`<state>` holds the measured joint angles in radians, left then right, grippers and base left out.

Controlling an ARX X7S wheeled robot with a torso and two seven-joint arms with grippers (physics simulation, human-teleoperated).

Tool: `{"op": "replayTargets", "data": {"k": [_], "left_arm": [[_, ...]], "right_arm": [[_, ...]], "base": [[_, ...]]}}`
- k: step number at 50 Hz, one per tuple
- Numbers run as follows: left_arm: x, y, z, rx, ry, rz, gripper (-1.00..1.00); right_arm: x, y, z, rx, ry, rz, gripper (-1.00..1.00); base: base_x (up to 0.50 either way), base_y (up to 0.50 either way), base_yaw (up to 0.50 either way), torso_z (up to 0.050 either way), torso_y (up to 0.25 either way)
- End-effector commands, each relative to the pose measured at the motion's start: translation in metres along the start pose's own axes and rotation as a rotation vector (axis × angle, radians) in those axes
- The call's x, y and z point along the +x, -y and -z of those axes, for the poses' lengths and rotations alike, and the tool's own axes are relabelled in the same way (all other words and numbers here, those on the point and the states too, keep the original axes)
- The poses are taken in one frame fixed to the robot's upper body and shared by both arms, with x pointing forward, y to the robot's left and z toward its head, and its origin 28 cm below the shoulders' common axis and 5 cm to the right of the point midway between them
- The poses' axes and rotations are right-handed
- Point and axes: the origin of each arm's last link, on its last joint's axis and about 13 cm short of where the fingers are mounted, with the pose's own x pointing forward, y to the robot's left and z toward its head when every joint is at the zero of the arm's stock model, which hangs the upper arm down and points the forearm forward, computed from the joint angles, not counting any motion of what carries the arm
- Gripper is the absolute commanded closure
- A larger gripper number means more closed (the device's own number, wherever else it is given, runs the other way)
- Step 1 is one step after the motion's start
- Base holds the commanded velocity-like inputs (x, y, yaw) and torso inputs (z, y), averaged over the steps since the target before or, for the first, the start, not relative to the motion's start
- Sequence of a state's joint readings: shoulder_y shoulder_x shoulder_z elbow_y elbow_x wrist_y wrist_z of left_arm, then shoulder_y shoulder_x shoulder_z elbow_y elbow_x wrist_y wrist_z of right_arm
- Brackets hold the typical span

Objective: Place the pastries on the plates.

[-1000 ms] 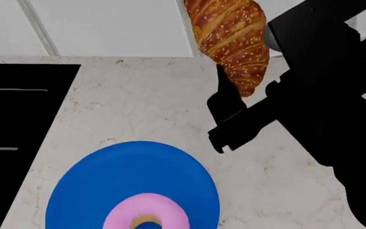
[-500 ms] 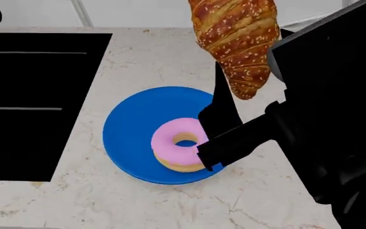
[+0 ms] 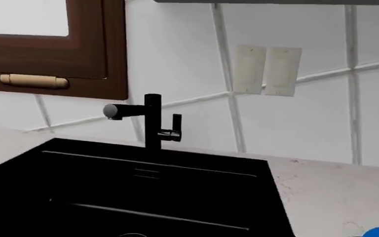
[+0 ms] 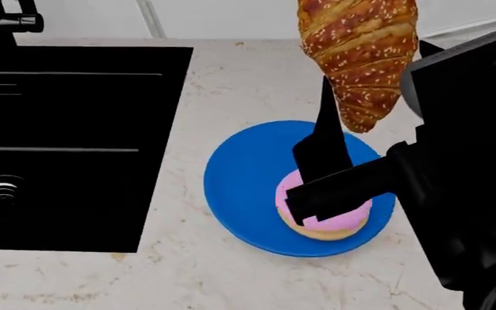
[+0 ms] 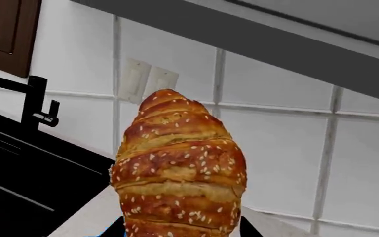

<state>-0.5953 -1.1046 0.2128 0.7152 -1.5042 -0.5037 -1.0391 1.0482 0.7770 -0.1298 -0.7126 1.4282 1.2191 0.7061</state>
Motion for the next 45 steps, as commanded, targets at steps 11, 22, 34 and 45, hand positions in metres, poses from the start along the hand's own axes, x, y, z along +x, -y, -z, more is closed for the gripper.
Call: {"op": "replayTargets", "data": {"k": [11, 22, 34, 45], "left_arm": [[-0.0018, 0.0007, 0.0033, 0.022, 0.054, -0.027, -1.00], [-0.0030, -0.0001, 0.0047, 0.018, 0.047, -0.031, -1.00], [-0.0041, -0.0001, 0.0040, 0.015, 0.045, -0.030, -1.00], [-0.0026, 0.0000, 0.0050, 0.012, 0.043, -0.032, -1.00]], "right_arm": [[-0.0019, -0.0007, 0.0019, -0.007, 0.008, 0.022, 1.00], [-0.0034, -0.0011, 0.0026, -0.016, 0.003, 0.024, 1.00], [-0.0042, -0.0017, 0.0032, -0.018, -0.002, 0.028, 1.00], [-0.0026, -0.0017, 0.0044, -0.016, -0.006, 0.035, 1.00]], "base": [[0.09, 0.50, 0.00, 0.000, 0.000], [0.08, 0.50, 0.00, 0.000, 0.000], [0.01, 0.50, 0.00, 0.000, 0.000], [0.00, 0.50, 0.00, 0.000, 0.000]]}}
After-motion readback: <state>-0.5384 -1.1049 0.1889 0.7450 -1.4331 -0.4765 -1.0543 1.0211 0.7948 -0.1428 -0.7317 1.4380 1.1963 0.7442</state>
